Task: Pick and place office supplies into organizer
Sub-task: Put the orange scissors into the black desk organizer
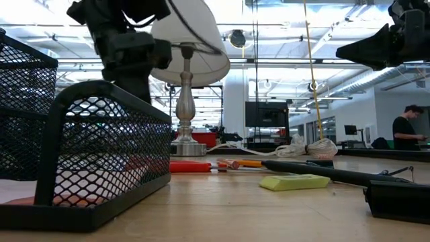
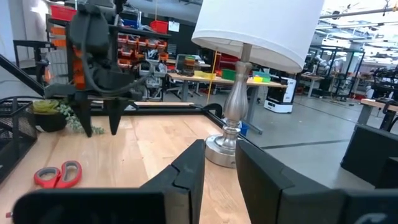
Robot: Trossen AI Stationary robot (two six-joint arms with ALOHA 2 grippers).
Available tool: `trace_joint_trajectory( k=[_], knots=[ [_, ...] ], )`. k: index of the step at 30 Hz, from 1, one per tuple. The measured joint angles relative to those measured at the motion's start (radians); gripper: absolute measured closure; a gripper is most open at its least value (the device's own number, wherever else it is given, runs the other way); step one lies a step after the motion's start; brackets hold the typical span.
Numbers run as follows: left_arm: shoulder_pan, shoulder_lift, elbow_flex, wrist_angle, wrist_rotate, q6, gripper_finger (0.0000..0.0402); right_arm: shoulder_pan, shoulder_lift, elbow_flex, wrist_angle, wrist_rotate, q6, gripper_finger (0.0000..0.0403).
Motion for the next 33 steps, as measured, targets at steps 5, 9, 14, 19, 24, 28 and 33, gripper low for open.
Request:
trace_joint_trajectory(
  k=[5, 9, 14, 19, 24, 28, 33],
  knots=[
    [-0.020, 0.056, 0.001, 0.033, 0.060, 0.018, 0.0158, 0.000, 0.000, 0.000, 0.003, 0.000, 0.000, 0.0320],
    [-0.027, 0.108, 0.003, 0.041, 0.107, -0.010, 0.0158, 0.000, 0.004, 0.000, 0.004, -0.002, 0.000, 0.0319],
    [-0.035, 0.155, 0.004, 0.052, 0.119, -0.011, 0.0158, 0.000, 0.005, 0.000, 0.005, -0.002, 0.000, 0.0316],
    [-0.047, 0.180, 0.004, 0.101, 0.106, -0.035, 0.0158, 0.000, 0.005, 0.000, 0.005, -0.001, 0.000, 0.0320],
    [-0.061, 0.182, 0.005, 0.097, 0.049, -0.035, 0.0158, 0.000, 0.005, 0.000, 0.004, -0.001, 0.000, 0.0319],
    [-0.060, 0.182, 0.005, 0.097, 0.048, -0.035, 0.0158, 0.000, 0.005, 0.000, 0.004, -0.001, 0.000, 0.0316],
    [-0.065, 0.182, 0.005, 0.103, 0.045, -0.035, 0.0158, 0.000, 0.005, 0.000, 0.004, -0.001, 0.000, 0.0319]
  ],
)
